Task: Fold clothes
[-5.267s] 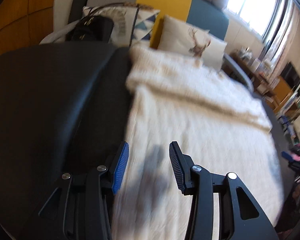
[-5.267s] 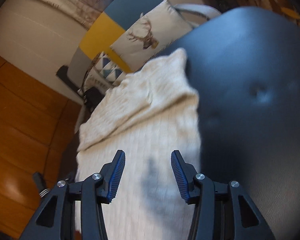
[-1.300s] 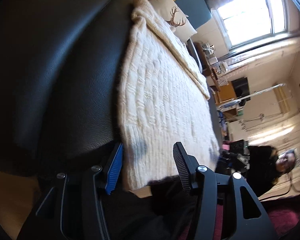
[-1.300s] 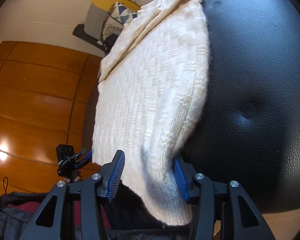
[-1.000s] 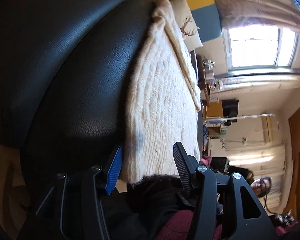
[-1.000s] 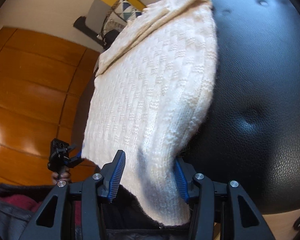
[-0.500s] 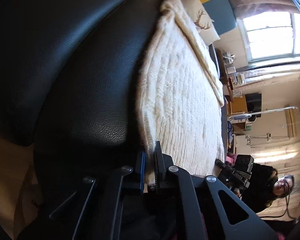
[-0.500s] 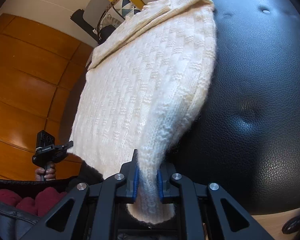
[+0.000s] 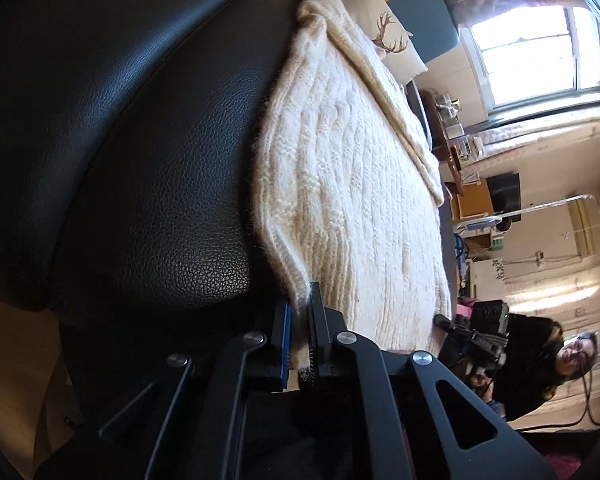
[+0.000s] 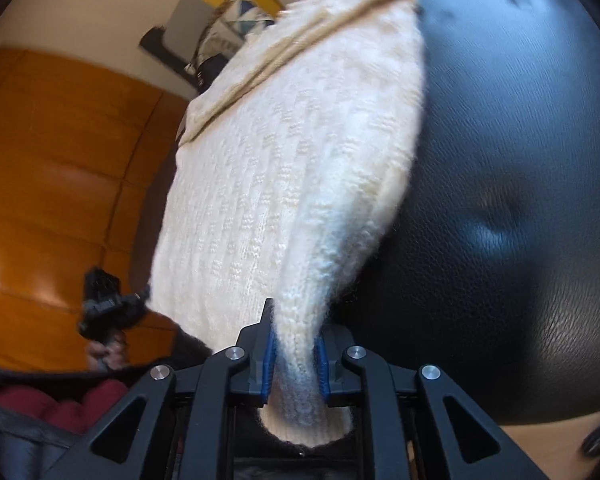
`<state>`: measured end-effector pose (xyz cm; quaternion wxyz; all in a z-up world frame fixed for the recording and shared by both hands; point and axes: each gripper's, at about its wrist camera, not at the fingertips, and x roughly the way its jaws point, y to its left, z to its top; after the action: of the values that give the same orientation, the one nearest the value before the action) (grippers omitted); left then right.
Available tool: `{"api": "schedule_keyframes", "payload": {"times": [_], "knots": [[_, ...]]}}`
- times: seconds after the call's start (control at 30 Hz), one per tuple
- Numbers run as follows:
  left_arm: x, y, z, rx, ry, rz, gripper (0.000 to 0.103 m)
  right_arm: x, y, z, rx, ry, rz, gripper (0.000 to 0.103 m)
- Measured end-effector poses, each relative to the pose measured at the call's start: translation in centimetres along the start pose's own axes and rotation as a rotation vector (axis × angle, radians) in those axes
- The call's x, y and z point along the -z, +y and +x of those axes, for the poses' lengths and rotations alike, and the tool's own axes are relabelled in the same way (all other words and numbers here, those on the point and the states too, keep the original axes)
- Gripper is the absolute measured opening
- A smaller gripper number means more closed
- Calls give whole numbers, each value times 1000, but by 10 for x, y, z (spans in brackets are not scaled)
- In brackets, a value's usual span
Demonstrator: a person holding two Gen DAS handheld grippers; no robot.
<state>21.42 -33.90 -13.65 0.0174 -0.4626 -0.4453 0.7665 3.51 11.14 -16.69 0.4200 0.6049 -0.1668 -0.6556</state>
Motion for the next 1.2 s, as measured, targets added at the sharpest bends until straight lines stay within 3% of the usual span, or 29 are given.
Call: {"api": "schedule_keyframes", "payload": {"times": [0.07, 0.2, 0.37, 0.67, 0.93, 1.2], "knots": [[1, -6, -1, -19, -11, 38, 6, -1, 3, 0, 23, 23, -8, 13], [5, -22, 1, -18, -31, 140, 5, 0, 17, -1, 82, -15, -39, 12], [-5, -21, -2, 79, -74, 102, 4, 0, 18, -12, -9, -97, -32, 12], [-26, -20, -16, 264, -178, 46, 4, -10, 28, -21, -165, -164, -8, 12], [-75, -53, -15, 419, -265, 66, 4, -42, 39, -27, -279, -239, 3, 12], [-144, -88, -15, 454, -315, 149, 4, -107, 49, -31, -344, -342, 0, 12]]}}
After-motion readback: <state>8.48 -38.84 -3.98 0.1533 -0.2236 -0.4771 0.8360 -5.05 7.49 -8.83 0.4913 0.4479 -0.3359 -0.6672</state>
